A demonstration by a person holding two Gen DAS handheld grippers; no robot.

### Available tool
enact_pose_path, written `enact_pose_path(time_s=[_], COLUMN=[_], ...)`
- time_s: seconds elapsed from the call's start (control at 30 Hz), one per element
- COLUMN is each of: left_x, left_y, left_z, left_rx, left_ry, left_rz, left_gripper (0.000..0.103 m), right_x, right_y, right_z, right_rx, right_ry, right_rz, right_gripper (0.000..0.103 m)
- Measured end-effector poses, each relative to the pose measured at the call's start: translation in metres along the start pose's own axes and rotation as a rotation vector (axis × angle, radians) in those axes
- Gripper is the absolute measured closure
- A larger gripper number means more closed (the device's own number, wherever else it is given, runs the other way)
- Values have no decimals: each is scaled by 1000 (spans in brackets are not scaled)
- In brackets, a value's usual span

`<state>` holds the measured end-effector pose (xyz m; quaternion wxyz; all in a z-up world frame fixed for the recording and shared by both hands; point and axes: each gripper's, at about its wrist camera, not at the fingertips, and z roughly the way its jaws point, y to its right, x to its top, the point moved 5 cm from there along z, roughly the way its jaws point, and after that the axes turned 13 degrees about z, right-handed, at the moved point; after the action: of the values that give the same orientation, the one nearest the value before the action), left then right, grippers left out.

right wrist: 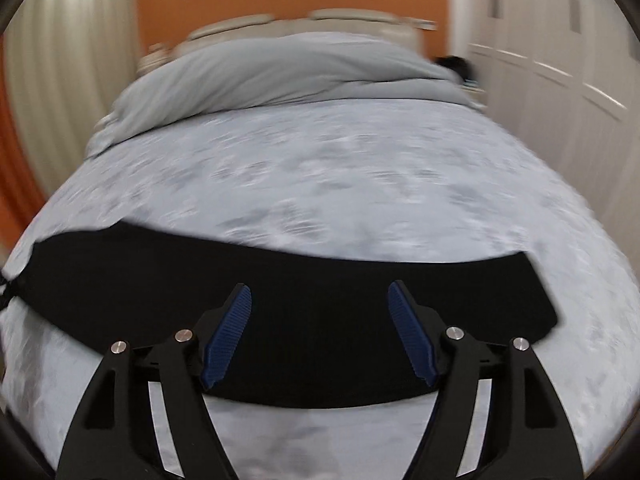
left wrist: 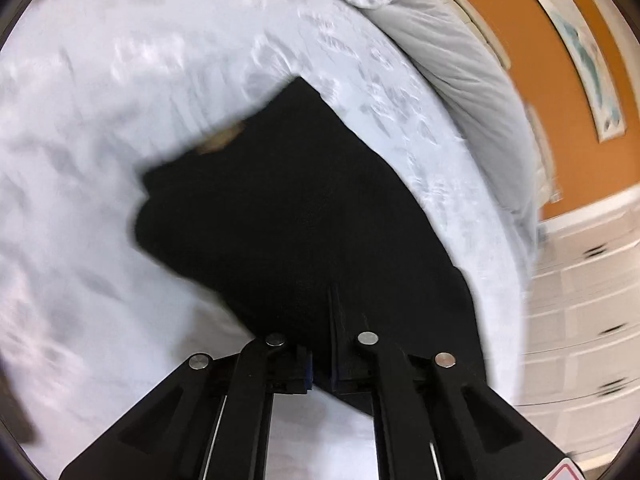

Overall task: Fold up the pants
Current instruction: 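Open both tools to release the folded legs onto the pants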

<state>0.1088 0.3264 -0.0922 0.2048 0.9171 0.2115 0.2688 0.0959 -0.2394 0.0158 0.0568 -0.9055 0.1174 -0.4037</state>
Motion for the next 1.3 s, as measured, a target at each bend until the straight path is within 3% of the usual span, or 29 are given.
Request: enact_pose_path(time_s=[0.07,0.13,0.17,0.23,0.27,0.3,0.33,0.4,0.5,0.57,0.63,0.73,0.8,0.9,1.0,1.07,1.17,1.23,1.27,1.3], left_x=[-6,-4,-2,3,7,8,11,14,11,7,-3,-5,-2,6,12,11,13,14,15,15], left_y=[-21,-22,-17,-11,-5,-2,-1,8,28,38,35,33,36,40,39,39,38,40,42,42], left_z=[28,20,8,-24,-45,-59,-67,-77,-66,-47,-31,-12,-8,1,12,15,24,29,31,33], left_rx=[23,-9,29,157,204,229,245,246,225,240,273,287,289,318,332,336,373,410,431,448], left_ry=[-117,-87,-54,62,146,200,231,281,259,203,135,75,79,81,64,52,24,15,7,2], left_rz=[-35,-75,-52,-8,24,39,46,76,132,169,191,189,195,213,195,180,178,208,235,254], left_gripper=[92,87,84,59,53,42,39,39,39,39,39,39,39,37,37,36,34,34,34,34], right_x=[-13,-29,-39,-55,-67,-73,-83,-102,-111,-112,-131,-125,-104,-66,-43,-44,-40,-34,-29,-22], right_y=[-23,-41,-54,-74,-91,-101,-114,-139,-163,-169,-160,-162,-172,-201,-239,-283,-317,-316,-315,-314], right_z=[15,27,30,29,29,30,32,35,40,50,75,55,35,36,70,122,173,210,215,212], right_rx=[33,74,101,157,199,213,226,242,301,304,244,246,327,393,428,455,423,322,329,343], right_ry=[-64,-129,-154,-188,-206,-209,-212,-214,-228,-261,-400,-371,-309,-276,-316,-413,-400,-386,-383,-371], right_rz=[-58,-95,-110,-149,-198,-226,-272,-350,-336,-286,-257,-264,-206,-168,-152,-149,-178,-160,-125,-92], right_gripper=[33,33,33,33,33,33,33,39,64,65,64,64,64,64,63,70,78,86,93,93])
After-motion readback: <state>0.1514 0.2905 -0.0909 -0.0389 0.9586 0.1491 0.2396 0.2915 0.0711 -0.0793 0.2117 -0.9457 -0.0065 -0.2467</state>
